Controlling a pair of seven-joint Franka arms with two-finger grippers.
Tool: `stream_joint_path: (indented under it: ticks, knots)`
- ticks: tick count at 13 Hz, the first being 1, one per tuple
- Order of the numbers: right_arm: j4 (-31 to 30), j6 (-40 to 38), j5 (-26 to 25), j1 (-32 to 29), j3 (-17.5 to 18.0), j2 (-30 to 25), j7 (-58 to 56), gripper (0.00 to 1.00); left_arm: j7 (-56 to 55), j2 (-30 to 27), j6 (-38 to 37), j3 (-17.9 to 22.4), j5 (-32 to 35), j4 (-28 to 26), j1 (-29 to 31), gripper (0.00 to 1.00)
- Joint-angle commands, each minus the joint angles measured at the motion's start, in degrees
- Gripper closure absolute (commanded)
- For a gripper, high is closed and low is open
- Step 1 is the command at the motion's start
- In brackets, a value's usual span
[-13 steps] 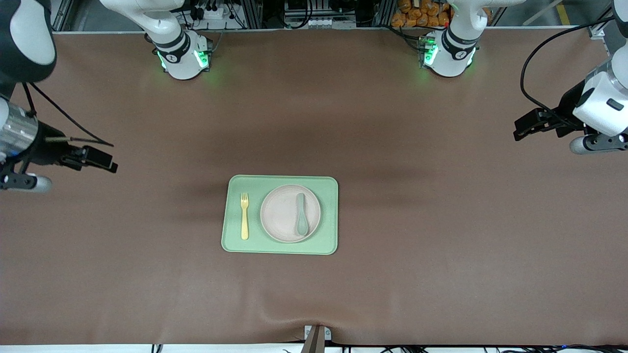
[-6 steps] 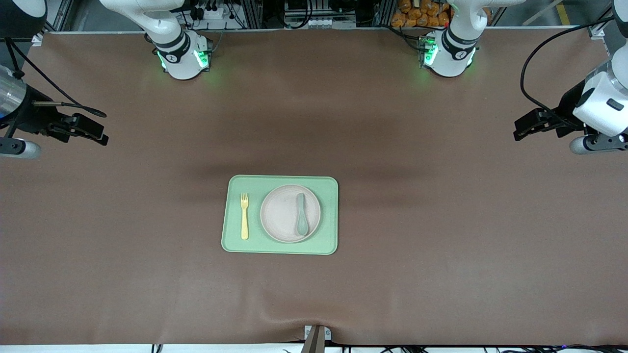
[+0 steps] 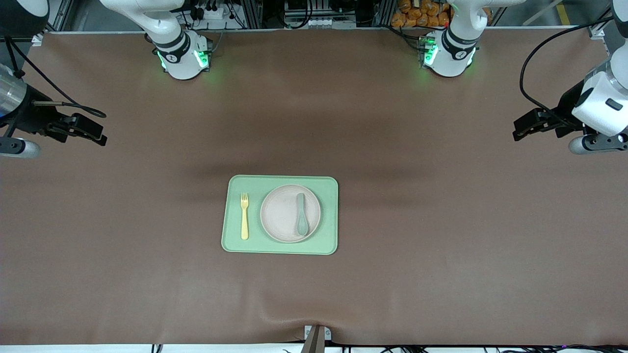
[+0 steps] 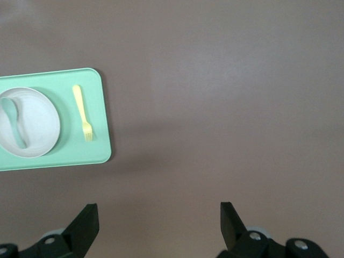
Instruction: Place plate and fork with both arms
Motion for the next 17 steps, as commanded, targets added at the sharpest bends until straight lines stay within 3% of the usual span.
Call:
stream_joint_path:
  ticks: [1,6,17]
  knots:
    - [1.0,-0.8,-2.3,-2.8,2.4,0.0,0.2,0.0,0.7,-1.0,0.7,-0.2,0.9,-0.8,0.2,0.0]
    - [4.4,-1.0,-1.6,-3.2,2.4,1.6,0.6,0.0,0.7,-0.5,0.7,-0.3,0.5,-0.5,-0.2,0.0]
    - [4.2,-2.6,-1.4,-4.3,2.2,1.9,-0.7,0.0,0.8,0.3,2.5,-0.3,0.2,-0.7,0.0,0.0]
